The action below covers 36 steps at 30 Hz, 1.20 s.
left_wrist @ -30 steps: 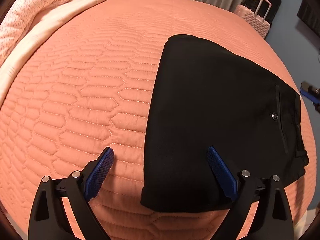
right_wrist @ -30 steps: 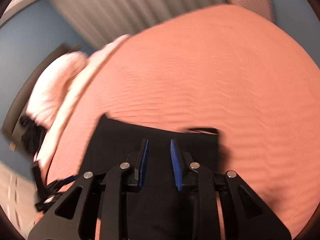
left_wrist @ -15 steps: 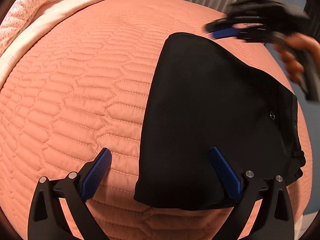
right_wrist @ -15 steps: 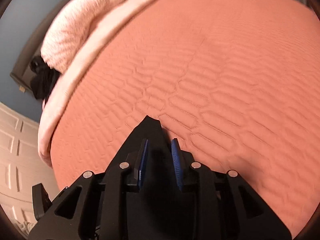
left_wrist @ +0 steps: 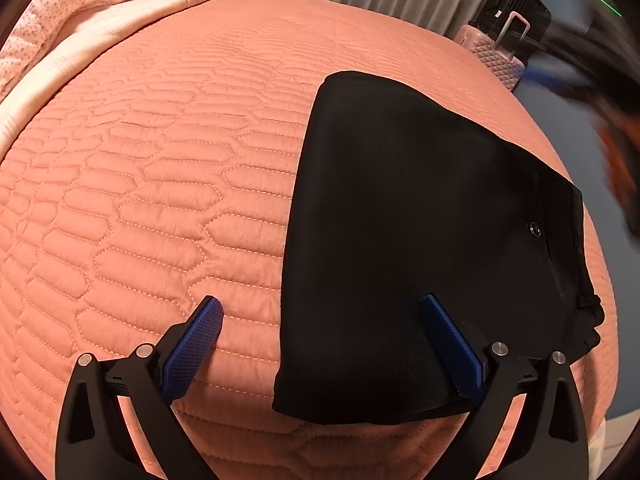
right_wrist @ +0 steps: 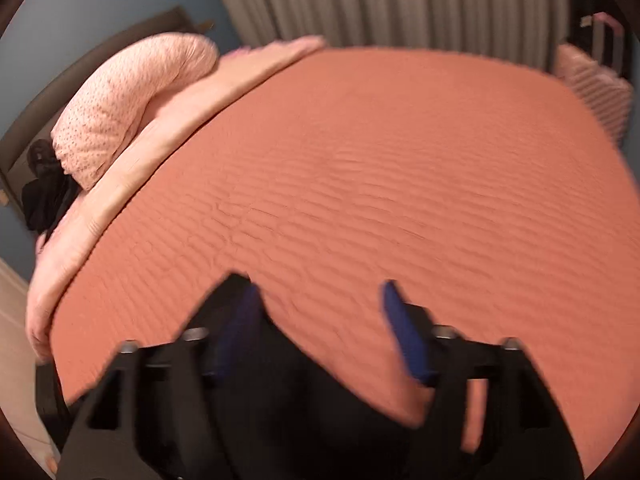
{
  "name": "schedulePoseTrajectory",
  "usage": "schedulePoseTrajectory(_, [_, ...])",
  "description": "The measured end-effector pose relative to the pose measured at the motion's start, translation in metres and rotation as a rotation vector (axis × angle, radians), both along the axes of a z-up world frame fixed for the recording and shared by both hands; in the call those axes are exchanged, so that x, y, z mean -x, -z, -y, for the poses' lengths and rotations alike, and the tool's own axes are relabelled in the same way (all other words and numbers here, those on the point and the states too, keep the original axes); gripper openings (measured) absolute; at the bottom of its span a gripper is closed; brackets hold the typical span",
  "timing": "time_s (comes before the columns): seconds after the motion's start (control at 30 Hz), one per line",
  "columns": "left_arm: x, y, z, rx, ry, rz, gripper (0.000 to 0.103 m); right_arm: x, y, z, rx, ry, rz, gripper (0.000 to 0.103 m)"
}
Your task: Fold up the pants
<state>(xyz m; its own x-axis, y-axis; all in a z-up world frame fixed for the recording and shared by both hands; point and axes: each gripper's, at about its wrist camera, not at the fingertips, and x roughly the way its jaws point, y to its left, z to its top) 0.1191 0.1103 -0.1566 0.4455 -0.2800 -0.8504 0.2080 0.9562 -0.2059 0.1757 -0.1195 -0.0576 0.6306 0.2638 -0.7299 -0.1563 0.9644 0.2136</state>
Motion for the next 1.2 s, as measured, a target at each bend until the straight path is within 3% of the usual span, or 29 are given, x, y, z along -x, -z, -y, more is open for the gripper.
schedulePoseTrajectory(0.1, [0.003, -0.002, 0.005, -0.038, -0.005, 0.013, 0.098, 0.064, 0.025, -0.016, -0.002, -0.026, -0.048, 0.072])
schedulePoseTrajectory(0.13, [0.003, -0.003, 0.008, -0.059, -0.015, 0.021, 0.098, 0.077, 0.038, -0.026, 0.003, -0.052, -0.076, 0.067])
schedulePoseTrajectory(0.17, [0.004, -0.002, 0.008, -0.07, -0.026, 0.021, 0.098, 0.084, 0.064, -0.03, 0.042, -0.041, -0.136, 0.054])
schedulePoseTrajectory(0.2, [0.004, -0.002, 0.008, -0.079, -0.036, 0.015, 0.098, 0.09, 0.084, -0.027, 0.08, 0.001, -0.172, 0.053])
schedulePoseTrajectory(0.23, [0.003, -0.003, 0.009, -0.083, -0.042, 0.012, 0.098, 0.104, 0.098, -0.003, 0.033, 0.064, -0.155, 0.03])
schedulePoseTrajectory(0.3, [0.002, -0.006, 0.009, -0.094, -0.048, -0.008, 0.098, 0.133, 0.096, 0.052, -0.159, 0.268, -0.149, 0.006])
schedulePoseTrajectory(0.37, [0.0, -0.027, 0.011, -0.083, -0.044, 0.018, 0.095, 0.141, 0.083, 0.067, -0.203, 0.352, -0.129, 0.013])
schedulePoseTrajectory(0.47, [-0.025, -0.07, 0.031, -0.008, -0.013, 0.121, 0.098, 0.119, 0.066, 0.063, -0.33, 0.304, -0.072, 0.013])
schedulePoseTrajectory(0.53, [-0.06, -0.079, 0.06, -0.021, 0.014, 0.148, 0.098, 0.085, 0.07, 0.054, -0.382, 0.262, -0.064, 0.013])
schedulePoseTrajectory(0.6, [-0.099, -0.059, 0.088, -0.098, 0.039, 0.1, 0.098, 0.049, 0.102, 0.056, -0.342, 0.267, -0.162, 0.011])
schedulePoseTrajectory(0.63, [-0.123, -0.035, 0.101, -0.173, 0.058, 0.025, 0.098, 0.043, 0.119, 0.07, -0.373, 0.281, -0.179, 0.0])
schedulePoseTrajectory(0.67, [-0.141, -0.012, 0.106, -0.238, 0.059, -0.038, 0.098, 0.044, 0.125, 0.084, -0.435, 0.317, -0.162, 0.0])
schedulePoseTrajectory(0.7, [-0.15, -0.001, 0.104, -0.211, 0.072, -0.054, 0.098, 0.05, 0.124, 0.103, -0.482, 0.391, -0.157, 0.0])
schedulePoseTrajectory(0.77, [-0.167, -0.007, 0.092, -0.185, 0.012, -0.029, 0.098, 0.07, 0.105, 0.126, -0.466, 0.517, -0.105, 0.005])
schedulePoseTrajectory(0.8, [-0.175, -0.01, 0.088, -0.183, -0.012, -0.03, 0.098, 0.076, 0.095, 0.125, -0.462, 0.513, -0.08, 0.005])
schedulePoseTrajectory(0.9, [-0.191, -0.017, 0.066, -0.143, -0.072, -0.016, 0.096, 0.076, 0.094, 0.08, -0.356, 0.266, -0.116, 0.006])
schedulePoseTrajectory(0.93, [-0.187, -0.022, 0.057, -0.111, -0.087, -0.011, 0.096, 0.075, 0.112, 0.06, -0.197, 0.188, -0.175, 0.003])
schedulePoseTrajectory(0.97, [-0.179, -0.028, 0.049, -0.079, -0.095, 0.008, 0.096, 0.079, 0.122, 0.062, -0.164, 0.184, -0.173, 0.0])
schedulePoseTrajectory(1.03, [-0.144, -0.048, 0.027, -0.028, -0.072, 0.042, 0.096, 0.099, 0.113, 0.081, -0.243, 0.294, -0.153, 0.0])
schedulePoseTrajectory(1.07, [-0.123, -0.056, 0.022, -0.021, -0.042, 0.07, 0.096, 0.113, 0.098, 0.074, -0.193, 0.328, -0.125, 0.008])
schedulePoseTrajectory(1.13, [-0.069, -0.067, 0.019, -0.01, 0.041, 0.13, 0.097, 0.133, 0.081, 0.047, -0.189, 0.202, -0.074, 0.007])
schedulePoseTrajectory(1.2, [-0.023, -0.051, 0.034, -0.024, 0.132, 0.114, 0.098, 0.135, 0.095, 0.012, -0.156, 0.067, -0.15, 0.005])
